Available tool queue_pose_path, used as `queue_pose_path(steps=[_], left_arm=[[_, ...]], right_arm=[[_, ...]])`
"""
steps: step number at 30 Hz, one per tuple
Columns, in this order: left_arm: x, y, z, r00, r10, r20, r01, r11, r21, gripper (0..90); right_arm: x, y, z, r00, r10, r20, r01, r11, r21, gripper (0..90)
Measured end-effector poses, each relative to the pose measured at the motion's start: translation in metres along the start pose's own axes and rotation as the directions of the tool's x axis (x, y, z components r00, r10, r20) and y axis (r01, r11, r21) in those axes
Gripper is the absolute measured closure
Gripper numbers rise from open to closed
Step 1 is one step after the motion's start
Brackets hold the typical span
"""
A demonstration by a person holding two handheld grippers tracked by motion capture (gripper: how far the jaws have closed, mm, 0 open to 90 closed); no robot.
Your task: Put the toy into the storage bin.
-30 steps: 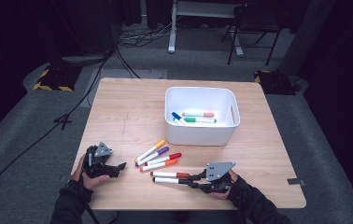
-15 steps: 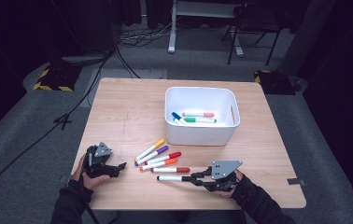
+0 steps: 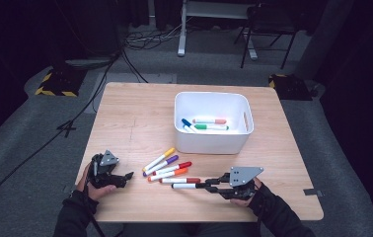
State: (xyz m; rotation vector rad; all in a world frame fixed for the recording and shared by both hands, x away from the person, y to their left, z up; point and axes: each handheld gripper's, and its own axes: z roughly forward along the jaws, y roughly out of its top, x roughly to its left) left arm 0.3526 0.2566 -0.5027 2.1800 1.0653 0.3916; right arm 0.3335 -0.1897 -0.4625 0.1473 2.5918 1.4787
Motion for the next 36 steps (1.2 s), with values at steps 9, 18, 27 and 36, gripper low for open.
queue_pose_path(steps=[9,18,27,36], left_arm=[[0.0,0.0,0.0,1.0,-0.005,-0.003,0.005,1.0,0.0,15.7],[0.0,0.0,0.0,1.0,-0.004,-0.004,0.004,1.0,0.0,15.7],[0.0,0.0,0.0,1.0,-0.005,-0.004,0.005,1.0,0.0,15.7],[0.0,0.0,0.0,1.0,-0.005,-0.004,0.005,1.0,0.0,15.7]], right_arm=[[-0.006,0.008,-0.01,0.9999,0.002,0.014,-0.002,0.999,-0.039,75.0],[-0.009,0.017,-0.019,0.9993,-0.01,0.036,0.012,0.998,-0.063,75.1],[-0.014,0.025,-0.029,0.9982,-0.009,0.06,0.014,0.997,-0.081,75.0],[-0.019,0.031,-0.035,0.9967,0.009,0.08,-0.001,0.996,-0.093,75.0]])
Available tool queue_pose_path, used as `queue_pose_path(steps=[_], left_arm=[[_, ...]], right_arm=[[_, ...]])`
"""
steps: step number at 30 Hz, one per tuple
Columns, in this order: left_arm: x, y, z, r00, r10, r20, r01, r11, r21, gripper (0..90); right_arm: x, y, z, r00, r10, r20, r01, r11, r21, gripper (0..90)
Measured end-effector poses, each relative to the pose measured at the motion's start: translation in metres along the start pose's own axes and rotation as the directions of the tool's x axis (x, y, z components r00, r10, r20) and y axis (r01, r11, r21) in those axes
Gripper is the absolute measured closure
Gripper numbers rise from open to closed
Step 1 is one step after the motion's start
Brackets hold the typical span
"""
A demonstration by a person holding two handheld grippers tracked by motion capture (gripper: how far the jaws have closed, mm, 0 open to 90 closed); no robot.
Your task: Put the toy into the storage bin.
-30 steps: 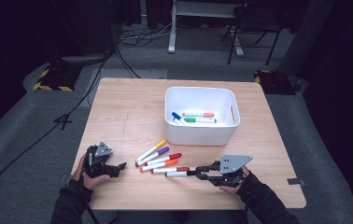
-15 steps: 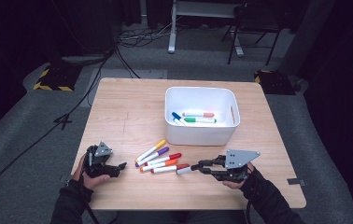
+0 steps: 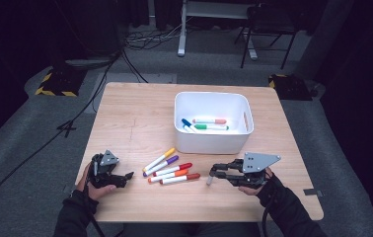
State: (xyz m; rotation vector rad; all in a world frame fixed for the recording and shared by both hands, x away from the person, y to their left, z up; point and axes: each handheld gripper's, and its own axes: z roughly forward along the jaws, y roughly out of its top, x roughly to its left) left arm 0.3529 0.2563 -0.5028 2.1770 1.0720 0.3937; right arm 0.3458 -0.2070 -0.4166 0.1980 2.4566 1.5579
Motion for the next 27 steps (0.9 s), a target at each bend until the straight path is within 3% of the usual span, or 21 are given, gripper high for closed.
queue_pose_path(steps=[12,27], left_arm=[[0.0,0.0,0.0,1.0,0.0,0.0,0.0,1.0,0.001,15.7],[0.0,0.0,0.0,1.0,0.0,0.0,0.0,1.0,0.001,15.8]], right_arm=[[-0.011,0.01,-0.008,0.9993,0.012,0.037,-0.012,1.0,-0.015,75.1],[-0.033,0.05,-0.033,0.9943,0.011,0.106,-0.002,0.997,-0.077,75.0]])
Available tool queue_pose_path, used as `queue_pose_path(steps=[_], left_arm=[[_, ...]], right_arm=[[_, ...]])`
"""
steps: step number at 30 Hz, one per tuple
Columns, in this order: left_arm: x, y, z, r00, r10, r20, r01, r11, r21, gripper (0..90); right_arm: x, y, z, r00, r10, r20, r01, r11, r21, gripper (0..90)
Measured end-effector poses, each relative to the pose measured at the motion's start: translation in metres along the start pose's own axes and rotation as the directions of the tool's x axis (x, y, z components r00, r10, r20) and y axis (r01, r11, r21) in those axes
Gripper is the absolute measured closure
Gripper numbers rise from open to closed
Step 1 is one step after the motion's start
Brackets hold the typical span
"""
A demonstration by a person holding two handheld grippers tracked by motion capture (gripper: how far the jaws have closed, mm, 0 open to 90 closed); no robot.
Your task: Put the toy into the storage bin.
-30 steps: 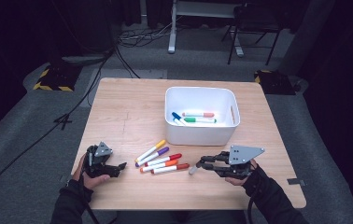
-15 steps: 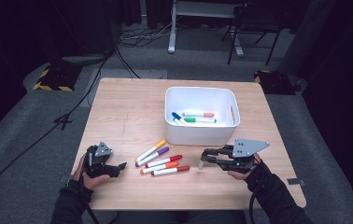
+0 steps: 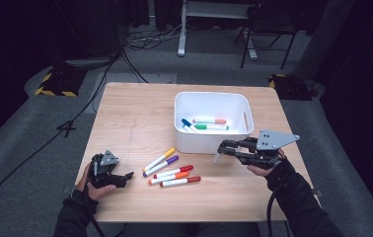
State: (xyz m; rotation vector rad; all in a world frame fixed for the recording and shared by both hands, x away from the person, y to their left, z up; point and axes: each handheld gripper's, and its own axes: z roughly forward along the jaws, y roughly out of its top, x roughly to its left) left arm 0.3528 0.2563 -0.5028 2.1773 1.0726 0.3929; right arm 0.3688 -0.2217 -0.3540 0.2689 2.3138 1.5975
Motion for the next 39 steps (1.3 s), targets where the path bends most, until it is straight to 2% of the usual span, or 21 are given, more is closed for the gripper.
queue_pose_path(steps=[11,22,29,34,36,39], left_arm=[[0.0,0.0,0.0,1.0,0.0,0.0,0.0,1.0,0.0,15.7],[0.0,0.0,0.0,1.0,0.0,0.0,0.0,1.0,0.0,15.8],[0.0,0.0,0.0,1.0,0.0,0.001,0.0,1.0,0.0,15.7],[0.0,0.0,0.0,1.0,0.001,0.0,-0.001,1.0,-0.001,15.7],[0.0,0.0,0.0,1.0,0.0,0.0,0.0,1.0,0.0,15.7],[0.0,0.0,0.0,1.0,0.001,0.0,-0.001,1.0,0.0,15.7]], right_arm=[[-0.016,0.03,-0.011,0.9995,-0.01,0.031,0.011,0.999,-0.05,75.0],[-0.035,0.053,-0.018,0.9957,-0.028,0.088,0.033,0.998,-0.057,75.0],[-0.053,0.058,-0.023,0.9897,-0.007,0.143,0.018,0.997,-0.071,75.0],[-0.067,0.056,-0.024,0.9819,0.013,0.189,-0.003,0.999,-0.052,75.0],[-0.072,0.054,-0.022,0.978,0.006,0.209,0.001,0.999,-0.032,75.0],[-0.078,0.049,-0.018,0.9763,0.008,0.216,-0.005,1.0,-0.019,75.0]])
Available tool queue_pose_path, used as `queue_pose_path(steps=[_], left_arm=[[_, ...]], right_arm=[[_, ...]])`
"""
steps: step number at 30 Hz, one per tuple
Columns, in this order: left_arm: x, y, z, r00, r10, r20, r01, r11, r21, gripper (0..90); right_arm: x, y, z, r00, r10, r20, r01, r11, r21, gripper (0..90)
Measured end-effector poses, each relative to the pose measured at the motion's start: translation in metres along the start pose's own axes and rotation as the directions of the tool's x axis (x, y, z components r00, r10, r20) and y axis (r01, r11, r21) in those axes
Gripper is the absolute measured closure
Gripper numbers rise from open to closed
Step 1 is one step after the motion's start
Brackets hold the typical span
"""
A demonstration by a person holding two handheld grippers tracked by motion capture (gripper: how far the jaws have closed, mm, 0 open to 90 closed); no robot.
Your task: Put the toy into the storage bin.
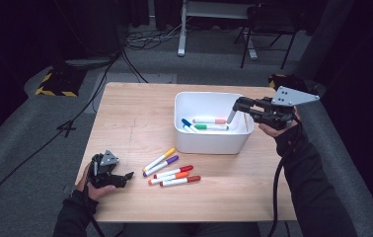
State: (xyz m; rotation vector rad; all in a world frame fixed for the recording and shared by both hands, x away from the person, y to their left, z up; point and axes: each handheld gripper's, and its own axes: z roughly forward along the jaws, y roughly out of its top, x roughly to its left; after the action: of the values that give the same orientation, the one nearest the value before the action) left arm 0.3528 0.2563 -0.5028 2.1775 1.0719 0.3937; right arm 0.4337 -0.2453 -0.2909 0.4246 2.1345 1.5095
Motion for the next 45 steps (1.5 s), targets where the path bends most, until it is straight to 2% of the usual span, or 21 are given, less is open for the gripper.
queue_pose_path(steps=[9,16,29,37,45], left_arm=[[0.0,0.0,0.0,1.0,0.0,0.0,0.0,1.0,0.0,15.7],[0.0,0.0,0.0,1.0,0.0,0.001,0.0,1.0,0.0,15.7],[0.0,0.0,0.0,1.0,-0.001,0.0,0.001,1.0,0.0,15.8],[0.0,0.0,0.0,1.0,0.0,0.0,0.0,1.0,0.0,15.7],[0.0,0.0,0.0,1.0,0.0,0.0,0.0,1.0,0.0,15.7]], right_arm=[[-0.001,-0.023,0.019,0.9994,0.028,-0.021,-0.026,0.996,0.087,75.0],[-0.002,-0.038,0.033,0.9976,0.046,-0.051,-0.038,0.987,0.155,75.0],[-0.003,-0.052,0.044,0.996,0.054,-0.071,-0.036,0.97,0.24,74.9],[-0.002,-0.055,0.045,0.9933,0.063,-0.097,-0.037,0.968,0.249,74.9],[-0.002,-0.055,0.047,0.9946,0.067,-0.08,-0.046,0.968,0.246,74.8]])
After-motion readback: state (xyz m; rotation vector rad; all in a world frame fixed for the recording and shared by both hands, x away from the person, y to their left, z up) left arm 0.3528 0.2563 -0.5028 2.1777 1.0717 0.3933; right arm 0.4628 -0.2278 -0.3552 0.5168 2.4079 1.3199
